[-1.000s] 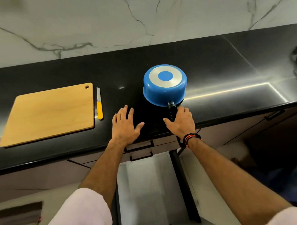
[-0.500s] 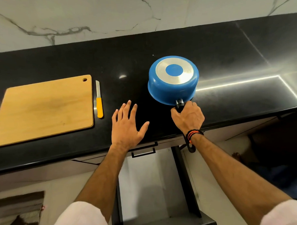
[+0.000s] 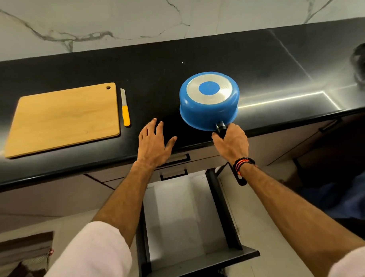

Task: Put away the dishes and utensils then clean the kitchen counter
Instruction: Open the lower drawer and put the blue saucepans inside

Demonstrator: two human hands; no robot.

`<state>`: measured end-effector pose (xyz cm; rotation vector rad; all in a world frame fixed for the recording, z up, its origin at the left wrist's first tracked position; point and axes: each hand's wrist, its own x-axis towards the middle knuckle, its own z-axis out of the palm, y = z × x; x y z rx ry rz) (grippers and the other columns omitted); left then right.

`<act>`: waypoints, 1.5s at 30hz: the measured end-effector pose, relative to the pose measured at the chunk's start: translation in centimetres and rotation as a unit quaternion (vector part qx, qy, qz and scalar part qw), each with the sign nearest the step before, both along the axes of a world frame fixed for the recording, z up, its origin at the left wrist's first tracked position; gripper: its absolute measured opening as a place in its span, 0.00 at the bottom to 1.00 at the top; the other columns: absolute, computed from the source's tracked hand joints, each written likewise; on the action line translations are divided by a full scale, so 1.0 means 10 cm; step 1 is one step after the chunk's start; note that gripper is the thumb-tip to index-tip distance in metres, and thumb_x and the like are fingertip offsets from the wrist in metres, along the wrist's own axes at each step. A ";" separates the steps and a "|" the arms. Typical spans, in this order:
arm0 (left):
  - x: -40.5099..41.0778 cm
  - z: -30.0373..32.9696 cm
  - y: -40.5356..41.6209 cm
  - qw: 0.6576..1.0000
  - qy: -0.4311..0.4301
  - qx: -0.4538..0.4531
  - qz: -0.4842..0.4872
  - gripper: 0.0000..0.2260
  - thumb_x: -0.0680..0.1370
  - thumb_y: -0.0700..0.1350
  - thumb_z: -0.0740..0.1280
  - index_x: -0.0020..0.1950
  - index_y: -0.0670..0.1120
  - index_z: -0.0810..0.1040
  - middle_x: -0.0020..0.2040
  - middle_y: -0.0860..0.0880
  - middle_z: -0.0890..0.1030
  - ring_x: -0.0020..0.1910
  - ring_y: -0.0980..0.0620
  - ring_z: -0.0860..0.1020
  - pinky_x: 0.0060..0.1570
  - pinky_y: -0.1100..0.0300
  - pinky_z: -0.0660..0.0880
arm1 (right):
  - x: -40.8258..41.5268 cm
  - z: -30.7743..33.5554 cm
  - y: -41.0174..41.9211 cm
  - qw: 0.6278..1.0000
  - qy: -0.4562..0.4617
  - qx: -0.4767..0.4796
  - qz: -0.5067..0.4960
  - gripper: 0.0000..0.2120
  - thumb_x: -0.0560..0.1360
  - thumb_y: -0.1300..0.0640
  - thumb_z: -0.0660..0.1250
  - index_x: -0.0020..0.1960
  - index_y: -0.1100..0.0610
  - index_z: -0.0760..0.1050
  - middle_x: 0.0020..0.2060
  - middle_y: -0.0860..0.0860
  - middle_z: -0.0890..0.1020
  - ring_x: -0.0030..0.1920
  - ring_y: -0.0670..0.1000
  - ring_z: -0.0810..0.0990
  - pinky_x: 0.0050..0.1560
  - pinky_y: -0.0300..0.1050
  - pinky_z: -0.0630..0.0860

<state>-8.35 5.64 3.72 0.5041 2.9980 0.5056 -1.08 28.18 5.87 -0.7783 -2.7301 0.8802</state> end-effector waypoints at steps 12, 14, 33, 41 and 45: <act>1.79 -0.08 -0.70 0.991 -0.088 0.008 0.095 0.27 0.77 0.50 0.69 0.72 0.42 0.67 0.70 0.42 0.69 0.67 0.41 0.69 0.67 0.48 0.69 | 1.73 -0.11 -0.64 0.996 0.016 -0.074 0.050 0.15 0.74 0.50 0.69 0.54 0.60 0.74 0.49 0.54 0.78 0.48 0.55 0.78 0.48 0.51 0.77; 2.07 -0.26 -0.81 0.984 -0.138 0.003 0.110 0.27 0.77 0.52 0.69 0.72 0.42 0.68 0.70 0.41 0.69 0.67 0.40 0.70 0.66 0.46 0.70 | 2.03 -0.25 -0.74 0.995 0.000 -0.081 0.059 0.15 0.74 0.51 0.70 0.53 0.60 0.75 0.49 0.55 0.78 0.47 0.55 0.78 0.45 0.47 0.74; 2.29 -4.42 -1.94 0.946 -0.296 -0.069 0.116 0.30 0.79 0.52 0.67 0.77 0.46 0.60 0.77 0.43 0.59 0.73 0.42 0.64 0.71 0.50 0.65 | 2.10 -4.55 -1.96 0.975 -0.213 -0.045 0.043 0.16 0.76 0.49 0.69 0.53 0.62 0.77 0.48 0.59 0.81 0.47 0.61 0.80 0.42 0.45 0.71; 1.94 -5.62 -2.19 0.987 -0.107 -0.096 0.071 0.39 0.74 0.48 0.74 0.78 0.42 0.58 0.80 0.38 0.49 0.78 0.38 0.54 0.74 0.48 0.56 | 1.65 -5.90 -2.43 0.981 -0.185 -0.048 0.026 0.19 0.74 0.46 0.69 0.54 0.62 0.77 0.48 0.58 0.81 0.47 0.60 0.81 0.45 0.49 0.77; 1.98 -5.85 -2.15 0.990 -0.092 -0.054 0.090 0.41 0.73 0.46 0.73 0.79 0.41 0.55 0.80 0.37 0.47 0.78 0.38 0.54 0.75 0.50 0.56 | 1.47 -6.19 -2.61 0.984 -0.169 -0.039 0.027 0.20 0.76 0.49 0.69 0.60 0.62 0.74 0.53 0.58 0.79 0.52 0.59 0.79 0.47 0.44 0.69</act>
